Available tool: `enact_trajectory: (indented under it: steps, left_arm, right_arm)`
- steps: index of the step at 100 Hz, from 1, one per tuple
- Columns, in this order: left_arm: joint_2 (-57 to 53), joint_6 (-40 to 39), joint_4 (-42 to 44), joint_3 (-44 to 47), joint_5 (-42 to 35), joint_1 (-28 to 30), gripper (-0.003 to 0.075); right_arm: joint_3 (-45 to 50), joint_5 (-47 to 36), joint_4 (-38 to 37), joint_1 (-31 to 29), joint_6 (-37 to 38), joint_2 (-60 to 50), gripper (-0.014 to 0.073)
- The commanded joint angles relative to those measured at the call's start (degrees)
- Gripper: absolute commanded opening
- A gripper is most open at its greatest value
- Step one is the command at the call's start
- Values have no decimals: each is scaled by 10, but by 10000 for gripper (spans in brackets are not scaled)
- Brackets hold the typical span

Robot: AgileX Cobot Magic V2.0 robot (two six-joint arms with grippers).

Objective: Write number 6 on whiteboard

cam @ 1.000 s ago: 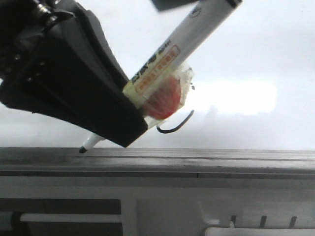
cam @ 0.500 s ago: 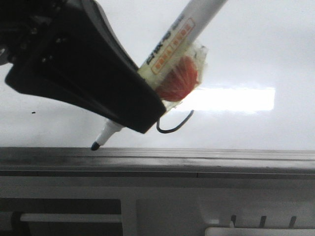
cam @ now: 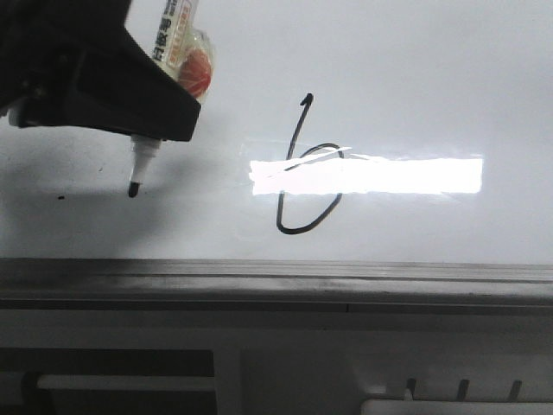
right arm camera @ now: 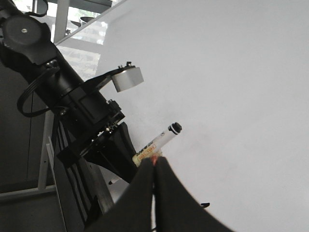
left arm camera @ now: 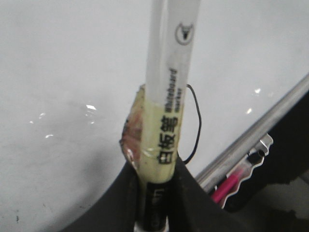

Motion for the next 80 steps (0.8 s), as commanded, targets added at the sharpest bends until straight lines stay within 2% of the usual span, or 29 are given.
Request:
enact_trajectory:
  steps: [1, 13, 22, 35, 80]
  left_arm:
    - [-1, -18, -50, -4, -121, -37, -19]
    - [22, -18, -81, -2, -237, -87, -19]
    - [46, -18, -95, -2, -282, -107, -19]
    - [79, -18, -133, -2, -304, -111, -19]
    - [119, -17, -143, -2, -351, -110, -19]
  right_arm:
    - [-11, -31, 13, -10, 2, 1, -71]
    - [-11, -34, 13, -11, 2, 1, -71]
    - [-11, -36, 13, -11, 2, 1, -71]
    - [-11, -36, 14, -11, 6, 1, -71]
    - [-11, -35, 19, -11, 6, 1, -71]
